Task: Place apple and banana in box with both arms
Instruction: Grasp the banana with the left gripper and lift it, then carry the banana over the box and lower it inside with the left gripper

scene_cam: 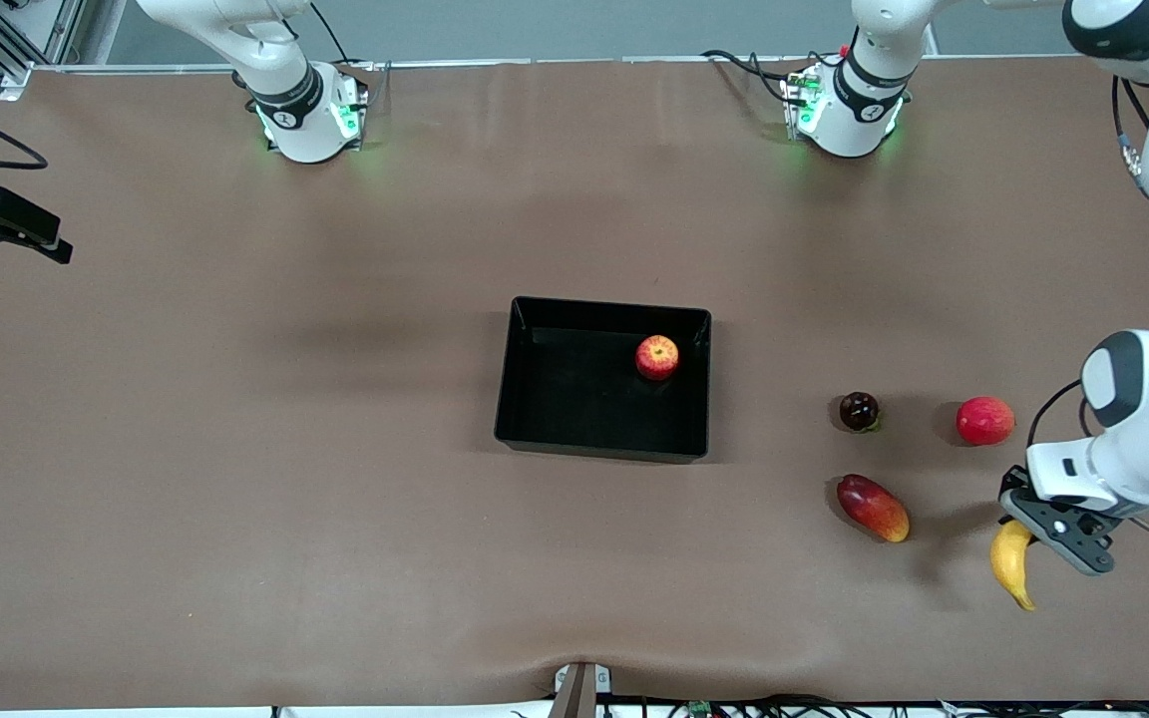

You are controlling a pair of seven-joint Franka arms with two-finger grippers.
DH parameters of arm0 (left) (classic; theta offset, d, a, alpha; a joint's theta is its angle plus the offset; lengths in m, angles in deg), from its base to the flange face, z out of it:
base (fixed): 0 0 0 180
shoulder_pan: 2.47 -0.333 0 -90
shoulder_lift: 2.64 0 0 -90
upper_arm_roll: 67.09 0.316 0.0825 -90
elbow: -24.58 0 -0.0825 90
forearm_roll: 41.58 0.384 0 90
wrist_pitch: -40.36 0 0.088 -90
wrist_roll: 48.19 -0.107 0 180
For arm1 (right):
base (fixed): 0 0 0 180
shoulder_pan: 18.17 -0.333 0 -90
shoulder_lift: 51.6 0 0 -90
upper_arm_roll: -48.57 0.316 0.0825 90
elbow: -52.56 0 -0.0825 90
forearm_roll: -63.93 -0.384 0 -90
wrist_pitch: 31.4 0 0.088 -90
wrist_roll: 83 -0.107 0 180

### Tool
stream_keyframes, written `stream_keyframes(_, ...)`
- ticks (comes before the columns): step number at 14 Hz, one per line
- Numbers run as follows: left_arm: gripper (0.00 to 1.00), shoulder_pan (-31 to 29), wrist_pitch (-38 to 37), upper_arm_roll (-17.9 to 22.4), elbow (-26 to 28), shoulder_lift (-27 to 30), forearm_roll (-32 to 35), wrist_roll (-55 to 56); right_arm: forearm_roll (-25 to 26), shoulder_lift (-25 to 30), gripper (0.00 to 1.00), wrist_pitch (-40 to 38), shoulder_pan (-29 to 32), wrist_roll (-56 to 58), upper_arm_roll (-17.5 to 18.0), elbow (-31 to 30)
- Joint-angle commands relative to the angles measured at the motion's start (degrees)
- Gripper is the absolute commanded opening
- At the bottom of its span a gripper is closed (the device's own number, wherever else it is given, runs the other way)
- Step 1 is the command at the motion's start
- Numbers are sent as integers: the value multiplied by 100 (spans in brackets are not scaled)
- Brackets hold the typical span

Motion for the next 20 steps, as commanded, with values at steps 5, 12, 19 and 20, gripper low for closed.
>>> stream_keyframes(5,0,44,-1489,-1047,108,907,-276,1813,-4,94,100,27,50,14,54,-151)
stream_keyframes(12,0,1176,-1895,-1480,205,916,-250,4476,83,77,100,53,76,-4,54,-143)
stream_keyframes(19,0,2704,-1843,-1436,196,820,-31,6983,83,77,100,10,94,-13,46,-143)
stream_keyframes(20,0,3003,-1808,-1401,188,785,57,7133,83,77,100,10,94,-13,46,-134)
